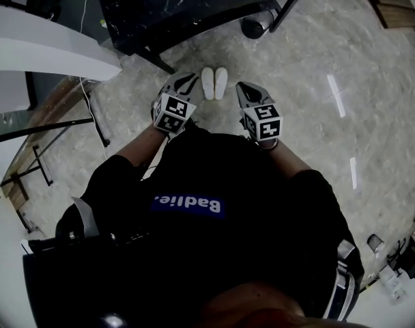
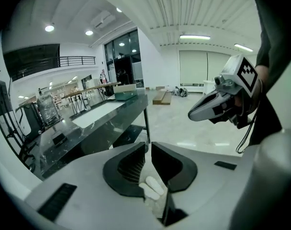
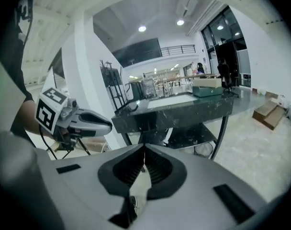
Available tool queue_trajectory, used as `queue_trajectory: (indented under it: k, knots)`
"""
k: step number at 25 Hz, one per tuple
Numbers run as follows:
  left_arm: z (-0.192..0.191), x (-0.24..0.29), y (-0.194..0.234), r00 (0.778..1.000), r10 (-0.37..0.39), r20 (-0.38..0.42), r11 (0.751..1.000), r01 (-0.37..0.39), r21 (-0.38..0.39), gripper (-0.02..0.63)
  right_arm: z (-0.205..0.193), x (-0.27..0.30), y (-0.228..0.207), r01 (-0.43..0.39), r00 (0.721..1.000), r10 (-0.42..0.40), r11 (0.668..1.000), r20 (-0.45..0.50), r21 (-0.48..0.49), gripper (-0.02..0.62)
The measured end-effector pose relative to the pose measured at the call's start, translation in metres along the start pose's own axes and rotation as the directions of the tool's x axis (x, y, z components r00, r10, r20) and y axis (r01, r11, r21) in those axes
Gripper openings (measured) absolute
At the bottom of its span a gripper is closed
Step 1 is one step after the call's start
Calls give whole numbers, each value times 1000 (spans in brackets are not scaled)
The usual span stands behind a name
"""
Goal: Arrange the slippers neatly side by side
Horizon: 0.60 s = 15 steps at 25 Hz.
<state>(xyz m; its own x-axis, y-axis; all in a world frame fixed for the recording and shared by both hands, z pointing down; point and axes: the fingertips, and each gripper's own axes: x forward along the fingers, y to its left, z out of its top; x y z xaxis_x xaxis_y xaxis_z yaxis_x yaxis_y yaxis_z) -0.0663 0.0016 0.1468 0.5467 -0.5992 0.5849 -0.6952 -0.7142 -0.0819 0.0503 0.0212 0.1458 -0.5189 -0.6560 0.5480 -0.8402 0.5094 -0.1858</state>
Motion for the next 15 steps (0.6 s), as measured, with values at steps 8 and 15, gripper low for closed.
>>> queue_trajectory:
  k: [8, 15]
  knots:
    - [108, -43, -55, 960, -75, 270, 990, 105, -98, 35, 73, -74, 1, -7, 970, 21, 998, 241, -58, 0]
    - [181, -82, -102, 895, -141, 423, 984, 172, -36, 35, 114, -137, 16, -55, 917, 68, 998, 392, -45, 0]
